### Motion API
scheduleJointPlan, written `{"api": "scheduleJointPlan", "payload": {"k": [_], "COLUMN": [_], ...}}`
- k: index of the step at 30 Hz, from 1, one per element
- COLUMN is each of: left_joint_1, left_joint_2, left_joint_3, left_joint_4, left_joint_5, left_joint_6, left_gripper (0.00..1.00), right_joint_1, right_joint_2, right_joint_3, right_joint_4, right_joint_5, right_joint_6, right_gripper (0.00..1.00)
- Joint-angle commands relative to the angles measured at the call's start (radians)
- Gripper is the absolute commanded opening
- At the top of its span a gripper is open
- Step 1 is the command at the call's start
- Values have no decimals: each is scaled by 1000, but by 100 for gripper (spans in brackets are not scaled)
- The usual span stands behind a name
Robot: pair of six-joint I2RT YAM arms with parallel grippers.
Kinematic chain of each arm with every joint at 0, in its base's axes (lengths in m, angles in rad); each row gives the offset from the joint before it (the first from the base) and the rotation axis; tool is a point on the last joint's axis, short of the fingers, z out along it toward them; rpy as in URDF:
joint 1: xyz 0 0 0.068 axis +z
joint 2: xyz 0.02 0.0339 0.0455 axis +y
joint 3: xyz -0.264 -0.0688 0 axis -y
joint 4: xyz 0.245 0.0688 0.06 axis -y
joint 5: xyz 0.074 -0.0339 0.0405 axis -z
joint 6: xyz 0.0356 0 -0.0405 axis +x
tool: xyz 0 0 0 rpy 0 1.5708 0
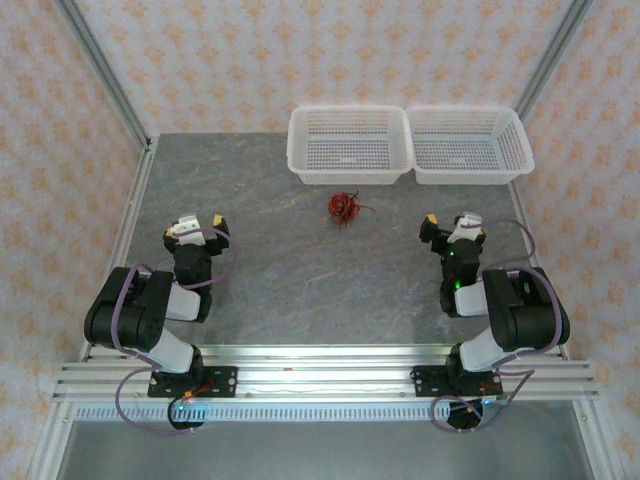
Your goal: Untangle the cables
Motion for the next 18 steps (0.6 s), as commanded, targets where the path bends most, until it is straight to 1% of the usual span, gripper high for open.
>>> {"api": "scheduleJointPlan", "payload": {"k": [1, 14, 16, 18], "left_joint_1": [7, 7, 5, 5], "left_joint_2": [0, -1, -36, -92], "left_joint_3": [16, 18, 41, 65], "left_joint_4": [22, 23, -45, -137], "left_joint_5": [11, 12, 6, -14], "left_joint_6": [3, 5, 3, -3], "left_gripper": [100, 99, 99, 99], "right_joint_1": [-5, -5, -4, -2], "right_joint_2": [-3, -4, -7, -22], "right_joint_3": [13, 13, 9, 22], "right_joint_4": [7, 7, 11, -21], "right_joint_5": [11, 11, 12, 23], "right_joint_6": [6, 6, 6, 9], "right_gripper": [100, 100, 99, 96]}}
